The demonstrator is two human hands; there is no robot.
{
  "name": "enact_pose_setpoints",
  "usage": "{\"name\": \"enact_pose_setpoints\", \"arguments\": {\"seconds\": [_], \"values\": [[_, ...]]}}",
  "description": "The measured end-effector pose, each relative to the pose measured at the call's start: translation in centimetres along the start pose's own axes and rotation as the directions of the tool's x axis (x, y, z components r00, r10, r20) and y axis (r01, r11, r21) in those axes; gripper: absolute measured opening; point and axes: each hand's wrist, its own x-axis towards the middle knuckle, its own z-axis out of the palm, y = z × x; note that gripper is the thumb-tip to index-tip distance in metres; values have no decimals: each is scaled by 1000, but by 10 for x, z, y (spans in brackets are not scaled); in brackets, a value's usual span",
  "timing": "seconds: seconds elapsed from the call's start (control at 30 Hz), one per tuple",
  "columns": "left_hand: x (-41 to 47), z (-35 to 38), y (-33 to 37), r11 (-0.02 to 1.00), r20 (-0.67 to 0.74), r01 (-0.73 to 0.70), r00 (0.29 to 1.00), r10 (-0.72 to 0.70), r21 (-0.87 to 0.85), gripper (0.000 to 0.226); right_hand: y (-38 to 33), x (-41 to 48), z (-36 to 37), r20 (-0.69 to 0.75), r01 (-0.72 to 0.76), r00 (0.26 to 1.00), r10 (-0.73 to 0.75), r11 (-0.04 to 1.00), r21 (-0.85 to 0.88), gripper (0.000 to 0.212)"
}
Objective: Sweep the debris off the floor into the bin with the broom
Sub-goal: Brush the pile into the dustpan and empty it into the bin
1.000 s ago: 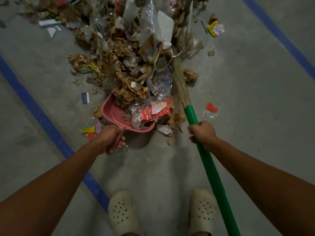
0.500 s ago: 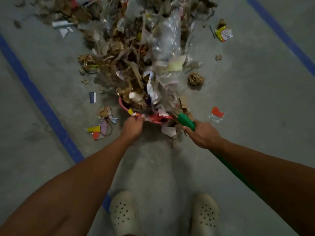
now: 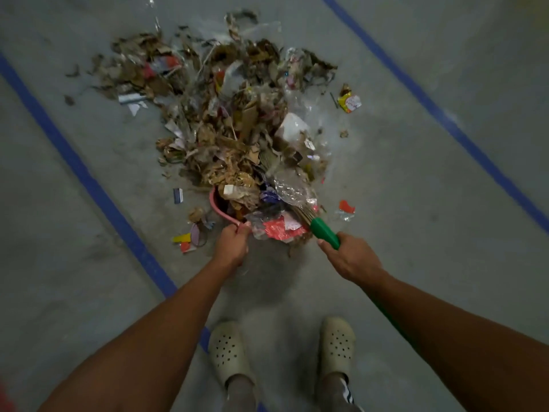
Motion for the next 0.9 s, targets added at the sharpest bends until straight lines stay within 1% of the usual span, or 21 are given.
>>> {"name": "enact_pose_setpoints", "arguments": {"seconds": [0.13, 0.27, 0.37, 0.5, 0.57, 0.63, 0.7, 0.9], "values": [[-68, -22, 44, 1000, -3, 12, 1000, -12, -4, 36, -23, -56, -57, 7, -17, 1000, 17, 1000, 19, 53], [-147, -56, 101, 1000, -14, -3, 1000, 3, -8, 35, -57, -123, -123, -13, -42, 999, 43, 997, 57, 61], [-205, -87, 144, 1000, 4, 9, 1000, -9, -19, 31, -86, -176, -167, -9, -75, 997, 77, 989, 128, 68], [-270, -129, 196, 999, 45, 31, 999, -30, -19, 21, -123, -248, -209, -20, -126, 991, 135, 962, 241, 64], [-302, -148, 218, 999, 57, 35, 998, -33, -20, 20, -140, -282, -228, -16, -150, 987, 162, 943, 297, 62], [-330, -164, 234, 999, 81, 25, 996, -21, -40, 24, -153, -312, -241, -24, -172, 981, 193, 920, 353, 63], [-357, -178, 244, 999, 95, 13, 995, -8, -50, 23, -163, -338, -252, -35, -188, 975, 219, 900, 394, 62], [-416, -205, 250, 995, 78, -33, 996, 40, -89, 21, -181, -387, -269, -45, -169, 976, 215, 865, 472, 60]]}}
